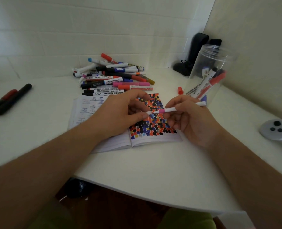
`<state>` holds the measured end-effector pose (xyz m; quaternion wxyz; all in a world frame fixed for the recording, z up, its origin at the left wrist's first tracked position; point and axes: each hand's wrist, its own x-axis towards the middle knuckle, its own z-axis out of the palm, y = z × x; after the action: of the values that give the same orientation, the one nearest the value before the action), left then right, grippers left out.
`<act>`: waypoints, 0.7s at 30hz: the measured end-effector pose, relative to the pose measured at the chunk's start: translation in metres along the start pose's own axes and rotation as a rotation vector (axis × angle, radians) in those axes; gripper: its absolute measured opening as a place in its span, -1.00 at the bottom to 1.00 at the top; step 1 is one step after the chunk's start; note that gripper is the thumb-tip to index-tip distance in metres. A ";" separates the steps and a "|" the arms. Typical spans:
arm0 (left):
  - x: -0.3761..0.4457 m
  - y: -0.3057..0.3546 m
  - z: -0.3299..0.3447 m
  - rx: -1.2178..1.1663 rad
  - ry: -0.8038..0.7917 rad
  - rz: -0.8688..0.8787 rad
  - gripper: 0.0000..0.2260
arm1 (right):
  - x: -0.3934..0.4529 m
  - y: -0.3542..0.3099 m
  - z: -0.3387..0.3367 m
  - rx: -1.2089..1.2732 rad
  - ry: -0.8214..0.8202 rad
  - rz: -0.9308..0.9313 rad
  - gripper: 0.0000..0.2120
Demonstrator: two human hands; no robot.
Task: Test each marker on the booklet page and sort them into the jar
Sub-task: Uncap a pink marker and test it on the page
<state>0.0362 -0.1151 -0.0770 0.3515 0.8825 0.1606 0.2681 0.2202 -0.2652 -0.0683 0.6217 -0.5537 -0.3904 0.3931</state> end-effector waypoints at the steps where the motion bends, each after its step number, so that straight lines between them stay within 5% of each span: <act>1: 0.000 0.000 0.000 0.006 0.000 0.005 -0.62 | 0.000 0.000 0.000 -0.008 0.001 0.001 -0.82; 12: -0.001 0.000 0.000 0.062 0.041 0.044 -0.74 | -0.001 0.002 0.005 -0.175 0.057 -0.052 -0.84; 21: 0.001 0.002 0.001 -0.112 0.092 -0.026 -0.62 | -0.001 0.003 0.006 -0.100 0.032 -0.063 -0.89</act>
<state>0.0377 -0.1168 -0.0754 0.3962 0.8459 0.1728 0.3124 0.2143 -0.2636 -0.0706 0.6115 -0.5777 -0.4168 0.3444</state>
